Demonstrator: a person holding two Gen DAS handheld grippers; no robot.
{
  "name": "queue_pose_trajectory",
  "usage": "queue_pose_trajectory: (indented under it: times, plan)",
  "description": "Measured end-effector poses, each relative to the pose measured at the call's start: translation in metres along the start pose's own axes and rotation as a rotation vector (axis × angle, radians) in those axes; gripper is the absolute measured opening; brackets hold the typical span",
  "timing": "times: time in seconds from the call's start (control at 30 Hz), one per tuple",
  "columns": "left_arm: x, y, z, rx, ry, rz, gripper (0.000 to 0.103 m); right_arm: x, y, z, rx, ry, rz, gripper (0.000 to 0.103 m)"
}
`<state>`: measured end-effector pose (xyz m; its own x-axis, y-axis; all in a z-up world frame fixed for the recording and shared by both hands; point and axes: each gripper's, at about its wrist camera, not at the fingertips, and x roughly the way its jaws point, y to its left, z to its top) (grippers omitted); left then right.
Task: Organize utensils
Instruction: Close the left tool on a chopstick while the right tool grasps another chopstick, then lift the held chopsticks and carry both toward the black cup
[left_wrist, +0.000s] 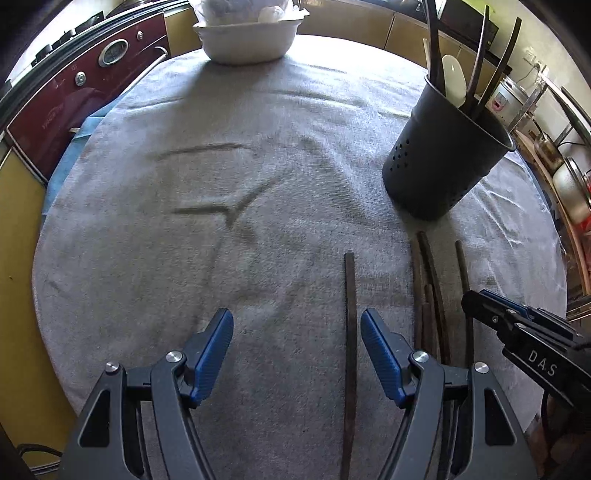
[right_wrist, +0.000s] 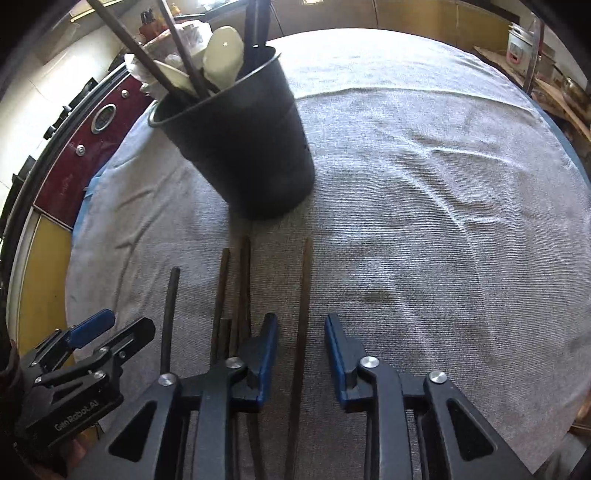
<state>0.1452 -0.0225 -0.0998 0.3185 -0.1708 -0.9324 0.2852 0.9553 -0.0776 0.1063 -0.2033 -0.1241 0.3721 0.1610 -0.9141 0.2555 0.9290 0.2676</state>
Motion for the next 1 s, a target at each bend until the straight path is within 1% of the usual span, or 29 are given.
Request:
queue_pose_trajectory:
  times: [0.13,0.17,0.23,0.3,0.43,0.47,0.5,0.53,0.57,0.63,0.7,0.77,0.87,0.93,1.0]
  plan:
    - [0.012,-0.004,0.006,-0.005,0.043,0.002,0.072,-0.002,-0.007,0.003,0.002,0.004,-0.005,0.019]
    - [0.014,-0.007,0.008,-0.002,0.042,0.015,0.072,-0.001,-0.006,0.004,-0.005,0.005,-0.011,0.018]
    - [0.018,-0.012,0.012,0.01,0.043,0.013,0.072,-0.002,-0.004,0.007,-0.015,0.007,-0.021,0.018]
    - [0.019,-0.017,0.014,0.022,0.043,0.032,0.07,-0.001,-0.001,0.007,-0.03,0.004,-0.036,0.015]
    - [0.024,-0.028,0.018,0.07,0.028,0.06,0.066,-0.002,0.001,0.007,-0.043,0.0,-0.035,0.013]
    - [0.024,-0.03,0.019,0.073,0.021,0.058,0.064,-0.002,0.001,0.007,-0.045,-0.001,-0.035,0.011]
    - [0.024,-0.032,0.02,0.077,0.014,0.056,0.055,-0.001,0.001,0.007,-0.046,-0.002,-0.032,0.01]
    - [0.023,-0.034,0.021,0.085,0.007,0.052,0.046,-0.002,0.0,0.007,-0.043,-0.003,-0.025,0.007]
    - [0.024,-0.036,0.022,0.092,0.0,0.049,0.042,-0.001,0.002,0.004,-0.037,-0.005,-0.019,0.006]
    - [0.025,-0.039,0.024,0.092,-0.01,0.045,0.021,-0.001,0.002,0.003,-0.04,-0.009,-0.018,0.006]
    - [0.025,-0.037,0.026,0.09,-0.015,0.035,0.011,-0.002,0.002,0.002,-0.042,-0.01,-0.021,0.006]
    - [0.024,-0.036,0.026,0.081,-0.02,0.02,0.009,-0.002,-0.001,0.0,-0.037,-0.011,-0.016,0.005]
    - [0.021,-0.025,0.024,0.035,-0.021,-0.026,0.006,-0.008,-0.006,-0.003,-0.026,-0.024,0.006,0.005]
    - [0.016,-0.021,0.022,0.027,-0.032,-0.029,0.006,-0.017,-0.011,-0.005,-0.017,-0.045,0.013,0.005]
    - [0.005,-0.016,0.019,0.025,-0.058,-0.035,0.006,-0.026,-0.015,-0.006,-0.011,-0.072,0.043,0.005]
